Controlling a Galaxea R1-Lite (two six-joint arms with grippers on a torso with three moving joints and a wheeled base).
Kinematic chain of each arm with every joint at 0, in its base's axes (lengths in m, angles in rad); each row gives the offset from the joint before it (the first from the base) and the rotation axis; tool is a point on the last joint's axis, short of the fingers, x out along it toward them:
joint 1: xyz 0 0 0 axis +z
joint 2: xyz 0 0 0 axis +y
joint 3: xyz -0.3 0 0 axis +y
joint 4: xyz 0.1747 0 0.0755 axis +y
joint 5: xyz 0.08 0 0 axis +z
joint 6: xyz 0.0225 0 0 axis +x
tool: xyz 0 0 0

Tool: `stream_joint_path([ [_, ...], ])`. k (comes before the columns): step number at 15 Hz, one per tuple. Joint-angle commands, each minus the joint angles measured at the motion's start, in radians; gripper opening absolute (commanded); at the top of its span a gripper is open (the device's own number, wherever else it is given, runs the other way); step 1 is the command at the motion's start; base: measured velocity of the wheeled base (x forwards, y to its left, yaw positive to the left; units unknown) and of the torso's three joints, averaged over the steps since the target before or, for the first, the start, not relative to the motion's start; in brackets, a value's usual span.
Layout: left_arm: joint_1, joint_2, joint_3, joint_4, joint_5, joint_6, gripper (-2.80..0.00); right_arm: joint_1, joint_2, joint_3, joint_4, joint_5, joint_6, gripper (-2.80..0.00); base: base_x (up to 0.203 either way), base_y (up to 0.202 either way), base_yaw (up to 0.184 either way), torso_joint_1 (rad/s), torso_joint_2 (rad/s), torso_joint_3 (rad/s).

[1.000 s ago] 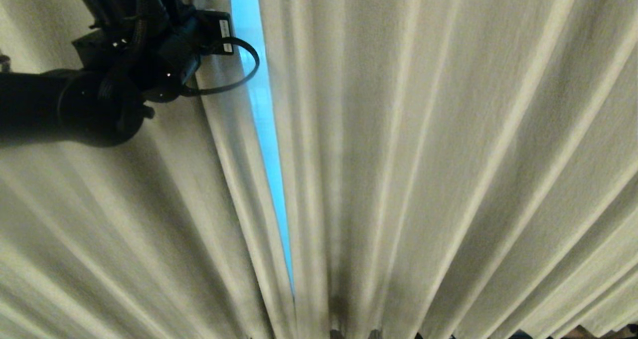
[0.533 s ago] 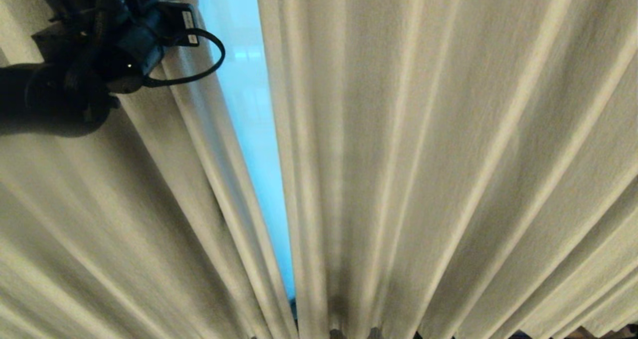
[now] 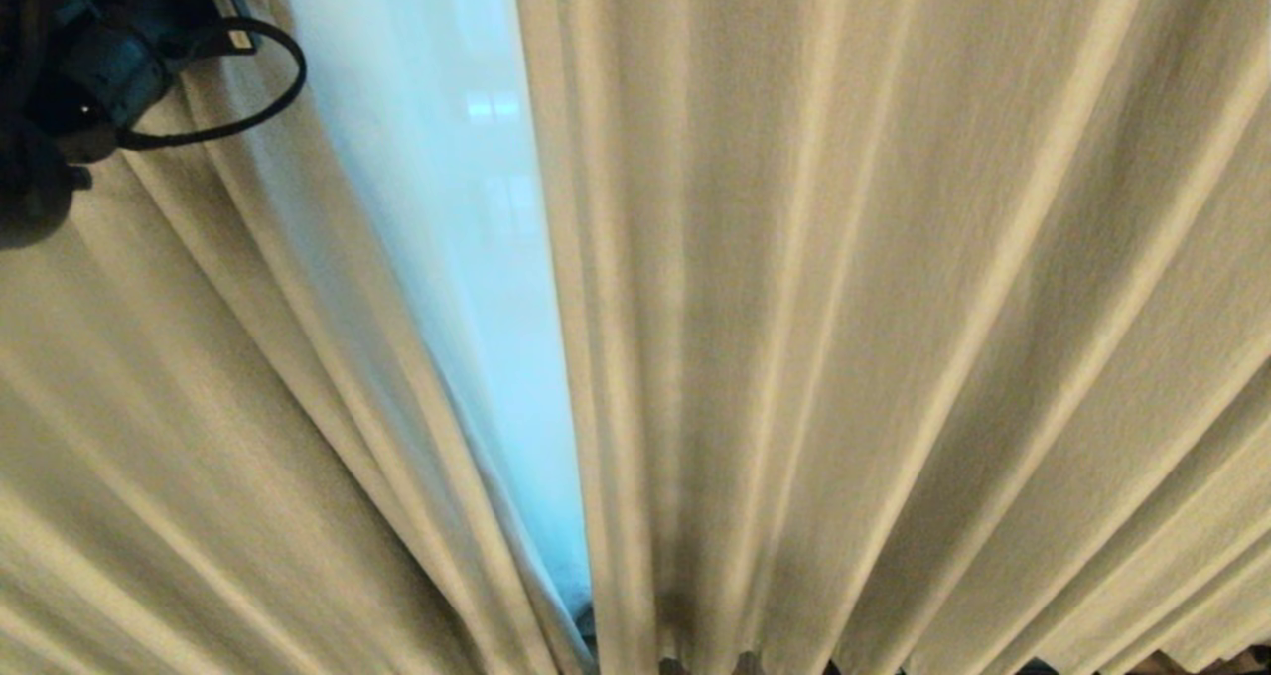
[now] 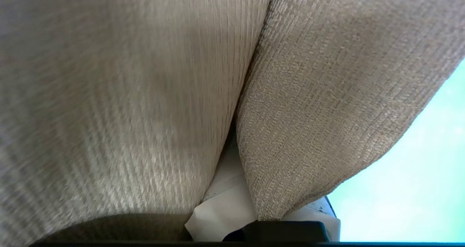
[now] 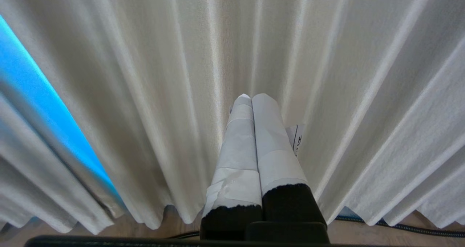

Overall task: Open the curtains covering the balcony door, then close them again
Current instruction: Pull the outer curtains open on both sides

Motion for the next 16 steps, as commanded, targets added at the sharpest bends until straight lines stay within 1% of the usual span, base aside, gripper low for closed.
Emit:
stream_joint_path([
  [1, 0.06, -0.006, 0.0, -0.004, -0.02, -0.015, -2.8, 0.0, 0.0, 0.0, 0.0, 0.0, 0.0, -2.8, 0.0, 0.0, 0.0, 0.0, 0.0, 0.0],
  [4, 0.19, 0.0, 0.0, -0.004, -0.088, -0.062, -2.8, 0.0, 0.0, 0.0, 0.0, 0.0, 0.0, -2.8, 0.0, 0.0, 0.0, 0.0, 0.0, 0.0],
  [5, 0.215, 0.002, 0.0, -0.004, -0.112, -0.078, -2.8, 0.0, 0.0, 0.0, 0.0, 0.0, 0.0, -2.8, 0.0, 0.0, 0.0, 0.0, 0.0, 0.0],
  [6, 0.248, 0.006, 0.0, -0.004, -0.126, -0.087, -2.8, 0.0, 0.0, 0.0, 0.0, 0.0, 0.0, -2.8, 0.0, 0.0, 0.0, 0.0, 0.0, 0.0],
  [8, 0.337, 0.023, 0.001, -0.004, -0.156, -0.114, -2.8, 0.0, 0.0, 0.0, 0.0, 0.0, 0.0, -2.8, 0.0, 0.0, 0.0, 0.0, 0.0, 0.0],
  [10, 0.392, 0.046, 0.0, -0.015, -0.182, -0.131, -2.8, 0.0, 0.0, 0.0, 0.0, 0.0, 0.0, -2.8, 0.0, 0.0, 0.0, 0.0, 0.0, 0.0],
  [13, 0.45, 0.079, -0.002, -0.059, -0.207, -0.154, -2.8, 0.0, 0.0, 0.0, 0.0, 0.0, 0.0, -2.8, 0.0, 0.0, 0.0, 0.0, 0.0, 0.0],
  [16, 0.522, 0.103, -0.002, -0.06, -0.231, -0.176, -2.8, 0.0, 0.0, 0.0, 0.0, 0.0, 0.0, -2.8, 0.0, 0.0, 0.0, 0.0, 0.0, 0.0],
])
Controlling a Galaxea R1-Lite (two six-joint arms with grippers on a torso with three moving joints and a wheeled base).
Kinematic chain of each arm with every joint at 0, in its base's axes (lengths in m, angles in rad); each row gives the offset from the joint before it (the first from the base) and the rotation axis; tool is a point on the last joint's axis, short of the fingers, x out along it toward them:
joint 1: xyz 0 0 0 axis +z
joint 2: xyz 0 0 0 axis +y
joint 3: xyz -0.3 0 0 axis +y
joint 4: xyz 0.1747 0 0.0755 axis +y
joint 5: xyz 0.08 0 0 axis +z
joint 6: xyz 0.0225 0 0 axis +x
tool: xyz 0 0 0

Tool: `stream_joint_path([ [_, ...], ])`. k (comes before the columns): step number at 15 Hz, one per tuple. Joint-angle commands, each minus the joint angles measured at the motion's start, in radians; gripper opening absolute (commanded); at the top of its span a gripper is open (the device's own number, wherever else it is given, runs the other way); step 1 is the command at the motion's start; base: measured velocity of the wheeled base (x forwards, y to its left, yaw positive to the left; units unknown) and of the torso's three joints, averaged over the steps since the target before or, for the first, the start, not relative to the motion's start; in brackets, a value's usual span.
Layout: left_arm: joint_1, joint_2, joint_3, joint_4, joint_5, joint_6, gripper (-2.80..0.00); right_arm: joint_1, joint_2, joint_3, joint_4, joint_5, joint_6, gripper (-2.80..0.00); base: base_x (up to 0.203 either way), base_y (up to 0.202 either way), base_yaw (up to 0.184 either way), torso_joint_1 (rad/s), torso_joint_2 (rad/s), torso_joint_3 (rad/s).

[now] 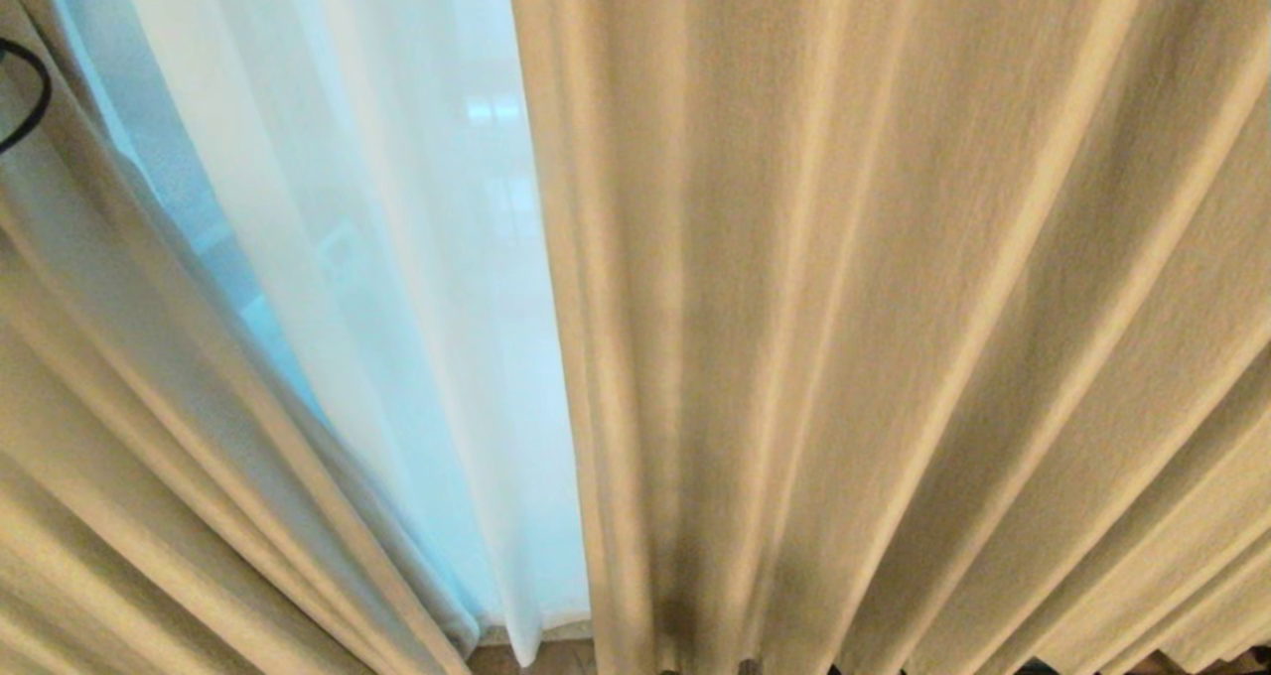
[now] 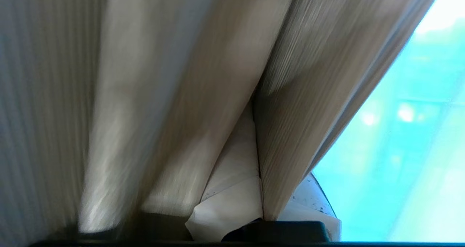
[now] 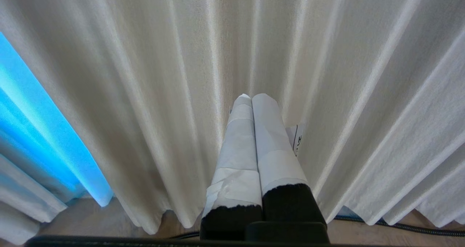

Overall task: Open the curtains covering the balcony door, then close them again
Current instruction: Pull the outer curtains open on both sides

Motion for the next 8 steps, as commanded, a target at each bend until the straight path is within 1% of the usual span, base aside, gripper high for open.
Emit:
stream_joint_path([
  [1, 0.042, 0.036, 0.0, 0.004, -0.005, -0.009, -2.8, 0.0, 0.0, 0.0, 0.0, 0.0, 0.0, -2.8, 0.0, 0.0, 0.0, 0.0, 0.0, 0.0],
  [5, 0.129, 0.067, 0.0, 0.001, -0.037, -0.034, -2.8, 0.0, 0.0, 0.0, 0.0, 0.0, 0.0, -2.8, 0.0, 0.0, 0.0, 0.0, 0.0, 0.0],
  [8, 0.161, 0.081, 0.0, 0.001, -0.039, -0.036, -2.8, 0.0, 0.0, 0.0, 0.0, 0.0, 0.0, -2.8, 0.0, 0.0, 0.0, 0.0, 0.0, 0.0],
])
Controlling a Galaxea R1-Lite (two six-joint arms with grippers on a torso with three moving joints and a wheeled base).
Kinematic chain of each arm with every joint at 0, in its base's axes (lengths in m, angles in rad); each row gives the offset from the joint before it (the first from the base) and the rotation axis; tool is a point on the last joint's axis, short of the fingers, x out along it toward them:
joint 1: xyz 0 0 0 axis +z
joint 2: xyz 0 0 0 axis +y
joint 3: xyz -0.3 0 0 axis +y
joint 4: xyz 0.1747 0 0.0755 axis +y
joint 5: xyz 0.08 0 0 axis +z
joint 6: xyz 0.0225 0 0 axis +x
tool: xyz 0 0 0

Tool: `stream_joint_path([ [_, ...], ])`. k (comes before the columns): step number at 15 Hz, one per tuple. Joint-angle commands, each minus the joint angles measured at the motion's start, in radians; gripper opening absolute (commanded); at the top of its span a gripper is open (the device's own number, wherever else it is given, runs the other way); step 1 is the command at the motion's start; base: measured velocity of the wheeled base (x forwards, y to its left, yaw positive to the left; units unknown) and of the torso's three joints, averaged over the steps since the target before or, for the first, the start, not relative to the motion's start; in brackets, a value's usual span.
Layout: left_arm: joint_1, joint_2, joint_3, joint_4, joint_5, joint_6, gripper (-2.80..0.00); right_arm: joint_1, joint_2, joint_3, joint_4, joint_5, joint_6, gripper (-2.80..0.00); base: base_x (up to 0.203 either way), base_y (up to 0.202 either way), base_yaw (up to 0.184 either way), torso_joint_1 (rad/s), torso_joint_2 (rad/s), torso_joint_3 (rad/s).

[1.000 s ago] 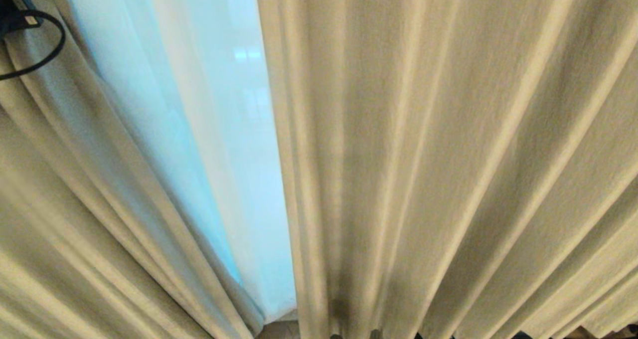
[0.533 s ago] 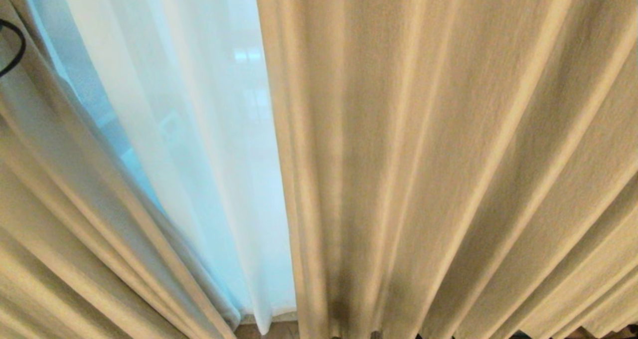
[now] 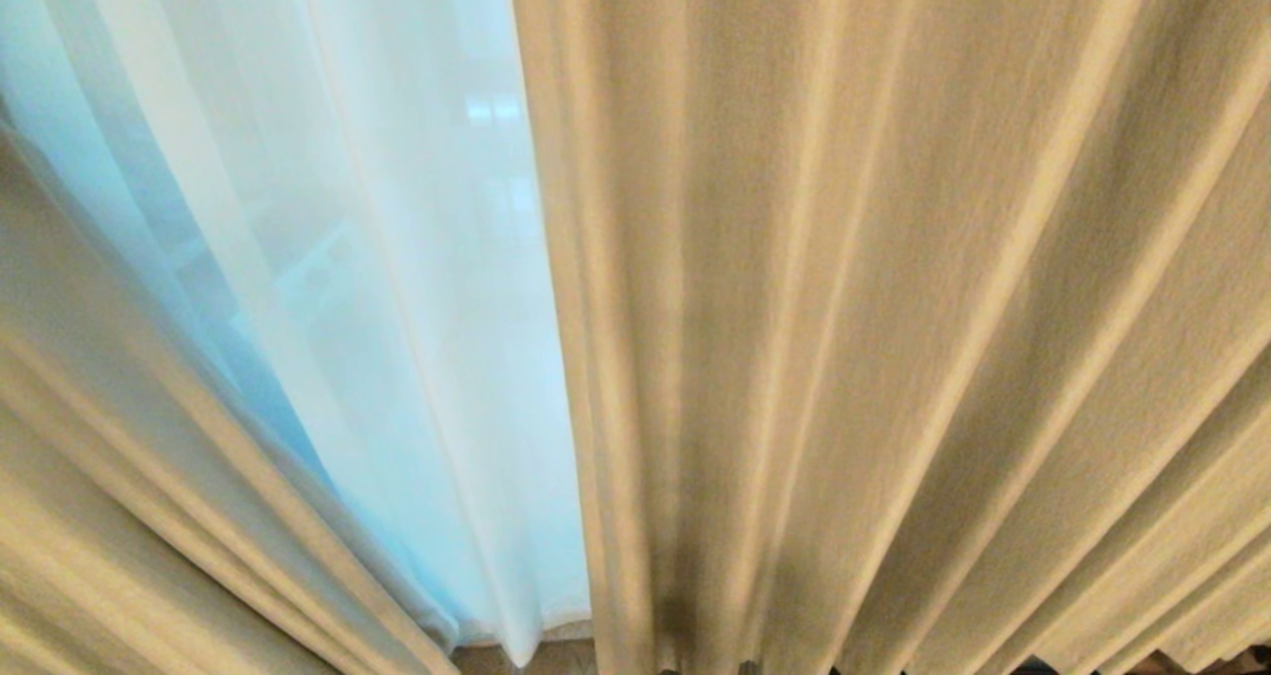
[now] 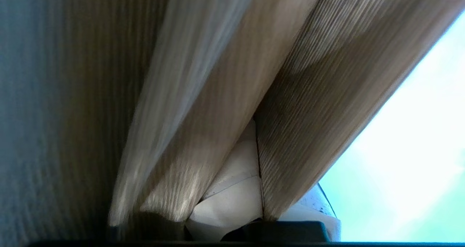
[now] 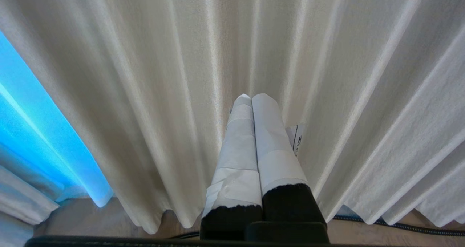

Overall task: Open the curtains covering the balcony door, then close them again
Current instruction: Pull the outer curtains open on both sides

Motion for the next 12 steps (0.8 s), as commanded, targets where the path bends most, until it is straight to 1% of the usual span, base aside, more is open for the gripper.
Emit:
stream_joint_path([
  [1, 0.022, 0.027, 0.0, -0.017, 0.0, -0.001, -2.8, 0.0, 0.0, 0.0, 0.0, 0.001, 0.0, -2.8, 0.0, 0.0, 0.0, 0.0, 0.0, 0.0],
  [3, 0.041, 0.043, 0.003, -0.049, -0.001, -0.003, -2.8, 0.0, 0.0, 0.0, 0.0, 0.001, 0.0, -2.8, 0.0, 0.0, 0.0, 0.0, 0.0, 0.0],
  [8, 0.082, 0.071, 0.004, -0.053, -0.003, -0.019, -2.8, 0.0, 0.0, 0.0, 0.0, 0.001, 0.0, -2.8, 0.0, 0.0, 0.0, 0.0, 0.0, 0.0],
  [11, 0.098, 0.079, 0.007, -0.053, -0.016, -0.021, -2.8, 0.0, 0.0, 0.0, 0.0, 0.001, 0.0, -2.8, 0.0, 0.0, 0.0, 0.0, 0.0, 0.0],
  [12, 0.115, 0.094, 0.007, -0.062, -0.019, -0.022, -2.8, 0.0, 0.0, 0.0, 0.0, 0.001, 0.0, -2.8, 0.0, 0.0, 0.0, 0.0, 0.0, 0.0],
])
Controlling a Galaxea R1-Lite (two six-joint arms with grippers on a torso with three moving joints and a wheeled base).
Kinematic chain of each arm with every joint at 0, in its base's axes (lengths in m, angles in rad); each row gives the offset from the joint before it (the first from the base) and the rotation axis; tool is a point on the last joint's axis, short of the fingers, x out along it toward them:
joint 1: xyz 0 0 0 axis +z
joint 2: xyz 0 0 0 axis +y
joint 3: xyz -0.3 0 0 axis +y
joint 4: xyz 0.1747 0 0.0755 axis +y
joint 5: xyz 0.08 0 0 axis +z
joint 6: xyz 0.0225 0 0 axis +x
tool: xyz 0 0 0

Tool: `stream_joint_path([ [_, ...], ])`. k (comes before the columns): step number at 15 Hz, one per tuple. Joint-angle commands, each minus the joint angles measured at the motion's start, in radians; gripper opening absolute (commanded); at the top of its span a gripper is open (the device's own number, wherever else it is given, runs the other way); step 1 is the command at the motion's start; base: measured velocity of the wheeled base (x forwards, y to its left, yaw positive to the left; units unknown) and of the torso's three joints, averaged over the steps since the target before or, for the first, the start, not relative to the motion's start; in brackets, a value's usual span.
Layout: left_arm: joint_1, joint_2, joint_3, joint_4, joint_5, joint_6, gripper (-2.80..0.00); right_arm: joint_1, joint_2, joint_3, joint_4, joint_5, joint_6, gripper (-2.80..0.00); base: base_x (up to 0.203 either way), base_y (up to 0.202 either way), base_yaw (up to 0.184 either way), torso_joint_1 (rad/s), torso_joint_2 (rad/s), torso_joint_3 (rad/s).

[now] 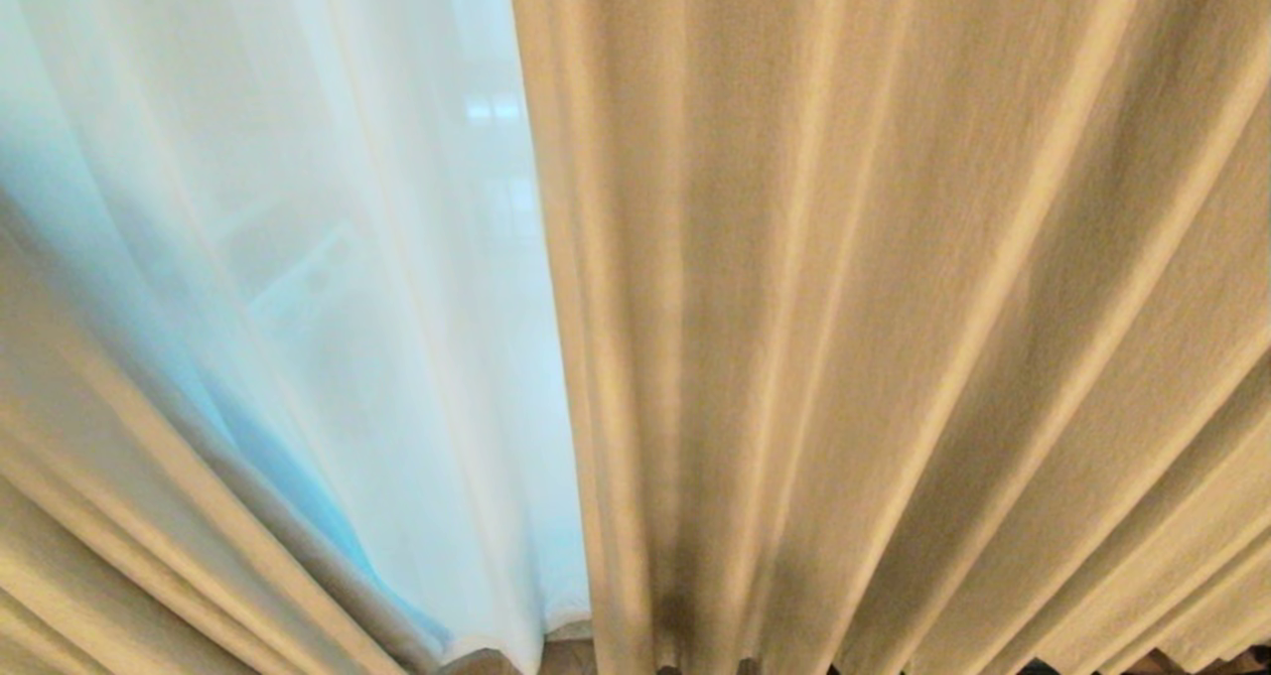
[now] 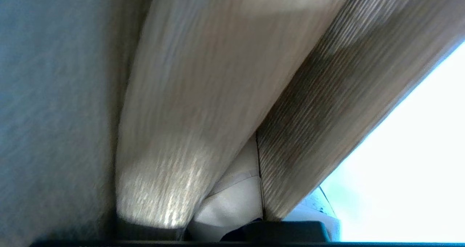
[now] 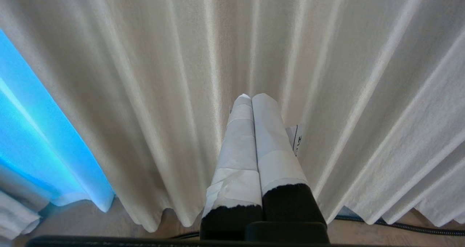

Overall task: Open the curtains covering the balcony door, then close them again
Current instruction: Pull the outer curtains open on both sides

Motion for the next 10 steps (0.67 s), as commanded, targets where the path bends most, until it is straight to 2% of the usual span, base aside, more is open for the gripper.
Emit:
stream_joint_path([
  [1, 0.022, 0.029, 0.0, -0.017, -0.002, -0.002, -2.8, 0.0, 0.0, 0.0, 0.0, 0.001, 0.0, -2.8, 0.0, 0.0, 0.0, 0.0, 0.0, 0.0],
  [10, 0.063, 0.058, 0.008, -0.019, -0.002, -0.015, -2.8, 0.0, 0.0, 0.0, 0.0, 0.001, 0.0, -2.8, 0.0, 0.0, 0.0, 0.0, 0.0, 0.0],
])
